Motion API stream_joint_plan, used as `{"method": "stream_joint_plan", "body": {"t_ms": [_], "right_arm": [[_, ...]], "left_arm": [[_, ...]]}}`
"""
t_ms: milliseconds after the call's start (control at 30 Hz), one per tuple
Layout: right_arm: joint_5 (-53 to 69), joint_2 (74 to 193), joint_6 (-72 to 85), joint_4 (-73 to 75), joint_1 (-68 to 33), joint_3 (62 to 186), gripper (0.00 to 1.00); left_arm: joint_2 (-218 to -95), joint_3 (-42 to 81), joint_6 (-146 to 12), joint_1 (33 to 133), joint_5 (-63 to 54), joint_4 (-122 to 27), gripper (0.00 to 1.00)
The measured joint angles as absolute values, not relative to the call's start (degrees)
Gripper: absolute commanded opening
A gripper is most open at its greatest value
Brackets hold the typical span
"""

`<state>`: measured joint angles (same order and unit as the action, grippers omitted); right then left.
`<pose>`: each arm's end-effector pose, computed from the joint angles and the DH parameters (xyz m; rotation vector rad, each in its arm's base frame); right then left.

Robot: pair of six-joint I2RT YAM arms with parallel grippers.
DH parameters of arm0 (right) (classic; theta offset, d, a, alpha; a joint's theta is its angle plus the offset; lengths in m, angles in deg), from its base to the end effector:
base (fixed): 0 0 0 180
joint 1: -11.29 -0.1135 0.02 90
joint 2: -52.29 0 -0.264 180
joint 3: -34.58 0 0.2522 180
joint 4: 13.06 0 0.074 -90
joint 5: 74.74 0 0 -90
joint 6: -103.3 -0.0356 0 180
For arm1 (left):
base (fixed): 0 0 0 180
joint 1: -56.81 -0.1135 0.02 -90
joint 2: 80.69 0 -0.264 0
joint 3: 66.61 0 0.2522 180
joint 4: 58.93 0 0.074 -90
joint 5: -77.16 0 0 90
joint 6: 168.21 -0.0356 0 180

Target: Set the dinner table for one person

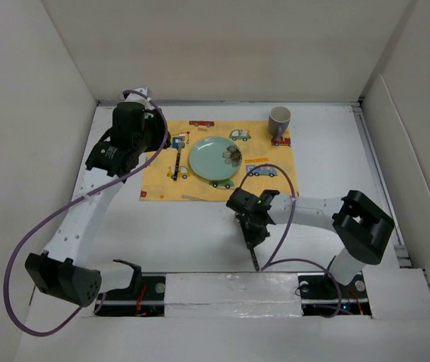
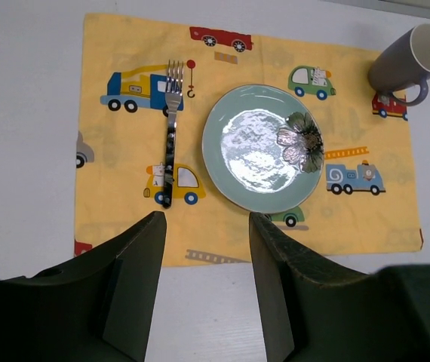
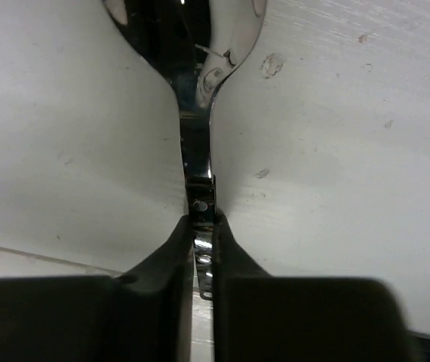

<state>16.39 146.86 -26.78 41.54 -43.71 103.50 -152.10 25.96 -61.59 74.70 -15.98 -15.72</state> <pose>0.1652 0.2346 0.1595 -0.3880 2.9824 0.1692 0.2600 -0.0819 0.4136 -0.0146 1.9706 -0.3423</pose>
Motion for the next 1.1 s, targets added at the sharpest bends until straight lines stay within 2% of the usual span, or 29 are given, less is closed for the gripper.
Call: {"method": "stream_joint_plan", "body": {"t_ms": [200,433,567,733,900,1100], "right_arm": [[19.2,146.4,-26.6,44.9,-42.9,109.0,0.00],[20.2,146.7,-19.8,47.0,-29.7,130.6,0.00],[21.4,153.9,-15.6,47.0,-22.5,143.0,0.00],[22.2,166.1,-11.5,48.2,-17.5,152.9,0.00],[22.8,176.0,-9.0,50.5,-15.3,159.1,0.00],[22.9,181.4,-7.5,51.8,-13.9,162.6,0.00]], "left_arm": [[-150.7,25.8,-61.3,74.7,-14.6,-15.7,0.45],[-148.4,21.1,-60.3,74.7,-11.1,-15.8,0.45],[-147.2,18.3,-59.8,74.7,-8.9,-15.9,0.46],[-146.1,16.0,-59.5,74.7,-6.9,-16.4,0.46],[-144.8,14.1,-59.2,74.7,-5.4,-17.3,0.46],[-144.8,13.1,-59.0,74.7,-4.2,-17.9,0.46]]}}
